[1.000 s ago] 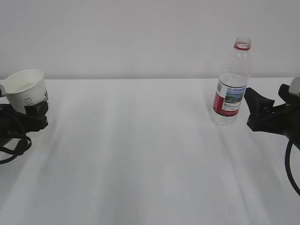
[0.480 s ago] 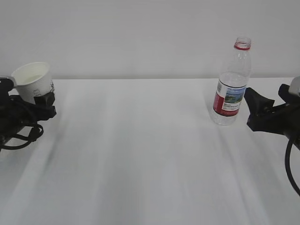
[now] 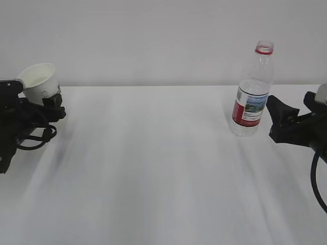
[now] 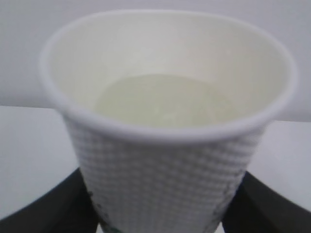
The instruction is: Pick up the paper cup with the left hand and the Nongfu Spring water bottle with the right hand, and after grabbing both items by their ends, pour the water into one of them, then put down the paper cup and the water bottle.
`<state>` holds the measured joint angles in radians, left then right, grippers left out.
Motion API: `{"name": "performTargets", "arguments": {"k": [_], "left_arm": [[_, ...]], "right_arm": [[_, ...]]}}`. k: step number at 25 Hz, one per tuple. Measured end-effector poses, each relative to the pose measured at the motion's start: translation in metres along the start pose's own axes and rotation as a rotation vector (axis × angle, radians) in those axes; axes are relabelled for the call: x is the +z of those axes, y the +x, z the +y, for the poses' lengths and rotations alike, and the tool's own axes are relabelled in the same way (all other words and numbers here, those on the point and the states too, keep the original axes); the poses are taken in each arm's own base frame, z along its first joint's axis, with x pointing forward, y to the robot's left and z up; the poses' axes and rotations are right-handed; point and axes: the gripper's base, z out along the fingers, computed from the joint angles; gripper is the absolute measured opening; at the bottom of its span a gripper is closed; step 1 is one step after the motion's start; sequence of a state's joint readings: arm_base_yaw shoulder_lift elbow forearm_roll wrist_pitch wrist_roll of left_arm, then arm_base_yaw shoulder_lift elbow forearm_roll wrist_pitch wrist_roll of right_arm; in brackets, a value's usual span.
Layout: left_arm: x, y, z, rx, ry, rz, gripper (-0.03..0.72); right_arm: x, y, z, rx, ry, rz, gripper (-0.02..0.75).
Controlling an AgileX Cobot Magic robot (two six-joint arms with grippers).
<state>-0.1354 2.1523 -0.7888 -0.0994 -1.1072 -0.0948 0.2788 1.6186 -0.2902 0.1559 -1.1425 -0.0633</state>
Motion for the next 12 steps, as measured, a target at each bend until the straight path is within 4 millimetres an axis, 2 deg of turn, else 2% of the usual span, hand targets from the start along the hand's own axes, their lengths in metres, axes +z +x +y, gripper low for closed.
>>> {"name": "performTargets", "arguments": {"k": [12], "left_arm": [[0.025,0.002,0.017,-0.021,-0.043,-0.04,0.491]], "right_arm": [[0.0,0.0,0.0,0.0,0.0,0.0,0.592]]}}
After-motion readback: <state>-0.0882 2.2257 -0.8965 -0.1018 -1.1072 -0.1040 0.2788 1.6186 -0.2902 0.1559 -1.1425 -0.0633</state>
